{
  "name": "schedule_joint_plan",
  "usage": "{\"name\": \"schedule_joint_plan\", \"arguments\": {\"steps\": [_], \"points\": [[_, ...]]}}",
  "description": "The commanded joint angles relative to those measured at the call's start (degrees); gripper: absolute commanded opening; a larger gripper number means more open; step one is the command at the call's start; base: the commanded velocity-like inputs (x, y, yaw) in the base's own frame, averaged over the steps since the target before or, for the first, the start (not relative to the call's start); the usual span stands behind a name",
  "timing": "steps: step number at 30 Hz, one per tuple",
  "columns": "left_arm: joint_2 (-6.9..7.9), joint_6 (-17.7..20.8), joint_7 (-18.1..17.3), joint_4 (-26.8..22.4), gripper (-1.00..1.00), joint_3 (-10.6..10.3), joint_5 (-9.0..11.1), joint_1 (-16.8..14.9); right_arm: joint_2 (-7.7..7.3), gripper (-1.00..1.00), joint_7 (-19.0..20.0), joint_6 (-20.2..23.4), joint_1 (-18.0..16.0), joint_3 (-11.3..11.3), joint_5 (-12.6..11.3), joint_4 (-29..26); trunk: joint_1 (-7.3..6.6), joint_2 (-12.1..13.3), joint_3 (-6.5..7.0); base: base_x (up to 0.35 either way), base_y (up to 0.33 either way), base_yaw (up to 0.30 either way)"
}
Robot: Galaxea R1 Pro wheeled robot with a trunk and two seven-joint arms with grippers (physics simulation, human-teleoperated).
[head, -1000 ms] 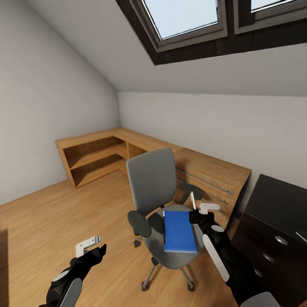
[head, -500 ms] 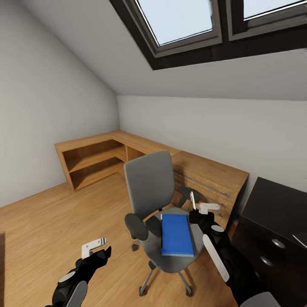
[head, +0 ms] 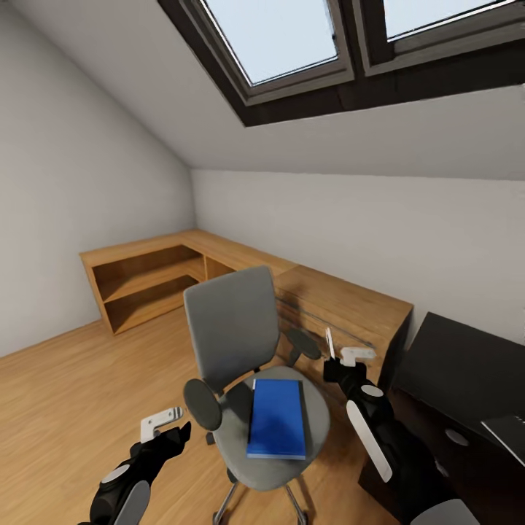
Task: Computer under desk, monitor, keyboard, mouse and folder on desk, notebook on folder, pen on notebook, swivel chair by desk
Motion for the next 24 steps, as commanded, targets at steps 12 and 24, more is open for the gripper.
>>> {"name": "schedule_joint_plan", "arguments": {"steps": [12,24], "points": [[0.05,0.1,0.65,-0.18,1.0,-0.83,-0.29,-0.05,-0.11,-1.0,-0.59,0.19,-0.05,0.13,-0.68,-0.15,-1.31,2.37,1.8,0.019,-0.055,0.0],[0.05,0.1,0.77,-0.18,1.0,-1.02,-0.89,-0.05,-0.14,-1.0,-0.59,0.2,-0.05,0.06,-0.68,-0.22,-3.94,7.18,3.98,0.0,0.0,-0.026]]}}
